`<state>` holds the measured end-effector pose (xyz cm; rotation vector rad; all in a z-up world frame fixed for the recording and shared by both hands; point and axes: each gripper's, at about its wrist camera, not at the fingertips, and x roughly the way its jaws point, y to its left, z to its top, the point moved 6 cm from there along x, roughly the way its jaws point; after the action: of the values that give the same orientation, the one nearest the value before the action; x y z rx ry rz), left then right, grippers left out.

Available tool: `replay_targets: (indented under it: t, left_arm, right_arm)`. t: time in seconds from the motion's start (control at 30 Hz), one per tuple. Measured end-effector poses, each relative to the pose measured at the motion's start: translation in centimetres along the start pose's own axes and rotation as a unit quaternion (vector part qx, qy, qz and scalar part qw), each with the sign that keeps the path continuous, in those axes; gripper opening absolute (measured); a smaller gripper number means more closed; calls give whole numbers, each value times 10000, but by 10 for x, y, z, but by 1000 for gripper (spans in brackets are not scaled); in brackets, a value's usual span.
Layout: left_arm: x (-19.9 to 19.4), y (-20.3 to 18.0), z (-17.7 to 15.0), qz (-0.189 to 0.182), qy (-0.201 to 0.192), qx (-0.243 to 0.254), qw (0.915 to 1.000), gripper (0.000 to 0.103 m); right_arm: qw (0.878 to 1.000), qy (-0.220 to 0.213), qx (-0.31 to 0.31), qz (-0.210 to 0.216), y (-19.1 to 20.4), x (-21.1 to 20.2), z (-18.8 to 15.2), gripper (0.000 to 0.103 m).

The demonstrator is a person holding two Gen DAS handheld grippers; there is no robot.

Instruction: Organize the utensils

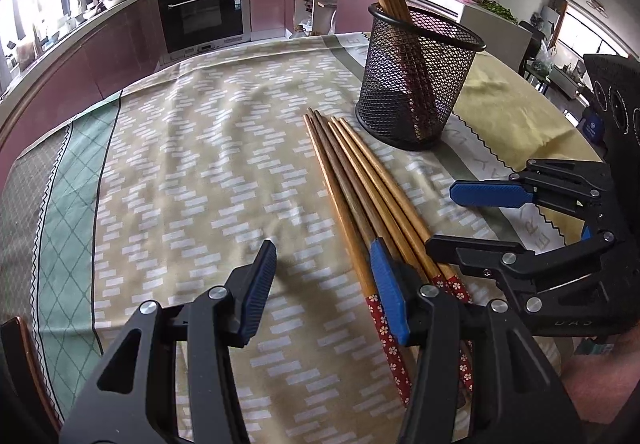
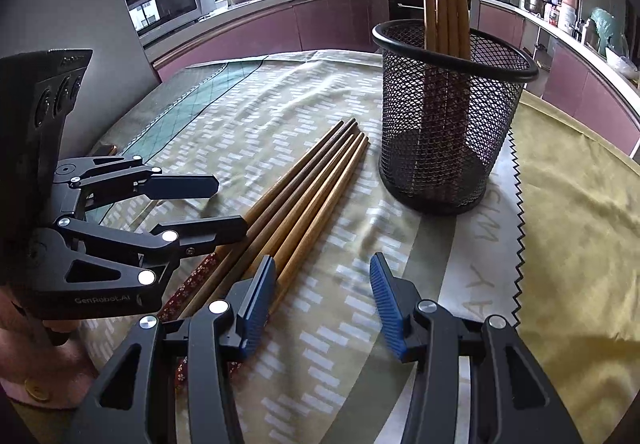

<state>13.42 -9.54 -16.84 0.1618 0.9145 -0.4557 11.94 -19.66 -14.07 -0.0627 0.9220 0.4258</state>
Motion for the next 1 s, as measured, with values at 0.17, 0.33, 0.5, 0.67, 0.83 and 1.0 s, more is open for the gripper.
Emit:
replay_targets:
  t: [0.17,0.33,0.5,0.67,0.83,1.0]
  left_arm:
    - [2,2,0,19,33,-35,10000,49]
    - [3,3,-1,25,37,-27,10000,50]
    - [6,4,0,108,65,-1,9999,49]
    - [10,3,3,189,93,63,9998,46]
    - [15,2,10,227,125,85,9996,41]
    - [23,1,20,204,154,74,9996,29]
  right_arm:
    - [10000,23,-28,-53,-2,0,-2,46]
    - [9998,33,-128,-171,1,2,-3,45]
    - [9996,24,-151,-224,2,5,-1,45]
    - [9993,13,-167,-325,2,8,3,40]
    - [9993,6,-161,-333,2,11,6,36]
    - [9994,2,-141,-329,0,13,9,29]
